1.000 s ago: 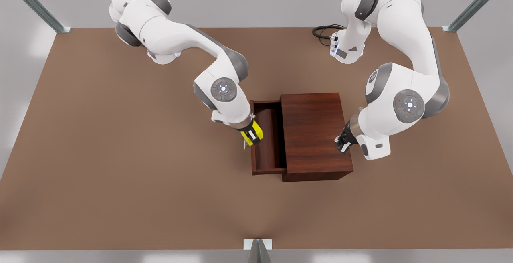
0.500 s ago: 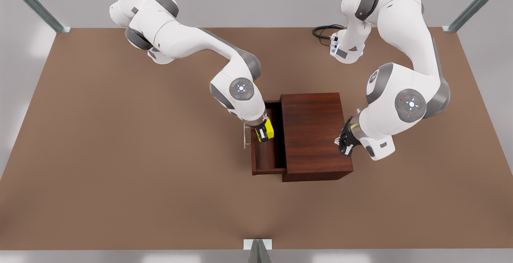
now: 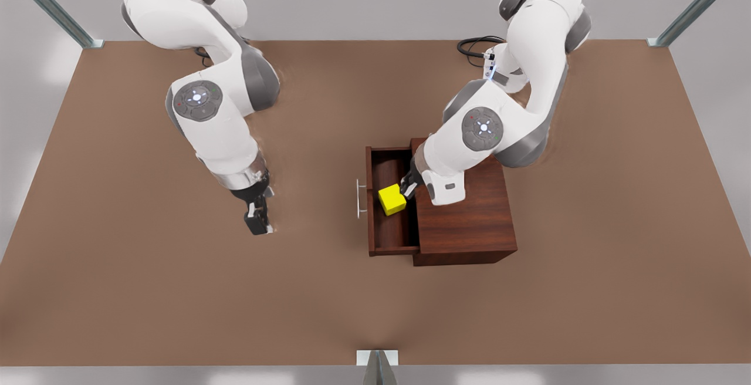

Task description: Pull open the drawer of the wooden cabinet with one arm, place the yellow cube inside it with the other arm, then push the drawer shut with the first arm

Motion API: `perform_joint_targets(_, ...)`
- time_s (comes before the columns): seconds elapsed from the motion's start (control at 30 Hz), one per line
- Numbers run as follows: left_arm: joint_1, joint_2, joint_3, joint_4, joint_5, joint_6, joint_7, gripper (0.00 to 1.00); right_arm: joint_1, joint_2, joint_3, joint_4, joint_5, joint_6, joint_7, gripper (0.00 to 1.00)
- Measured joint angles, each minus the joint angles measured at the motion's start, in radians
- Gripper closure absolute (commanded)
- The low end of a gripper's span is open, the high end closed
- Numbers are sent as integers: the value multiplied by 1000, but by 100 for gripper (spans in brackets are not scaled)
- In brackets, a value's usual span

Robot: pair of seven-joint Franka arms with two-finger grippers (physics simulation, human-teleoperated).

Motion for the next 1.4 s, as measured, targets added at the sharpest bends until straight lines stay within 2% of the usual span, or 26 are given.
perform_joint_targets(0.1, -141, 85, 9, -22, 92, 199, -82, 79, -125, -17, 7, -13, -1, -76, -250, 0)
perform_joint_targets(0.2, -188, 149, 10, -76, 210, 344, -179, 79, -172, -36, 18, -28, 3, -138, -484, 0)
perform_joint_targets(0.23, -193, 162, 11, -87, 232, 378, -208, 79, -175, -75, -15, -60, 14, -149, -554, 0)
perform_joint_targets(0.33, -199, 195, 24, -117, 273, 453, -287, 79, -53, -234, -333, -191, 148, -167, -742, 0)
perform_joint_targets(0.37, -200, 198, 30, -132, 280, 470, -311, 79, -27, -297, -397, -274, 184, -160, -799, 0)
perform_joint_targets(0.43, -204, 200, 44, -156, 291, 495, -354, 79, 6, -329, -453, -333, 232, -147, -903, 0)
perform_joint_targets(0.63, -208, 198, 53, -185, 321, 524, -455, 79, 38, -267, -453, -299, 286, -126, -1157, 0)
perform_joint_targets(0.87, -203, 196, 53, -203, 328, 469, -500, 79, 26, -250, -446, -297, 298, -118, -1381, 0)
perform_joint_targets(1.4, -129, 159, 51, -223, 323, 298, -471, 79, 15, -238, -450, -300, 304, -115, -1684, 0)
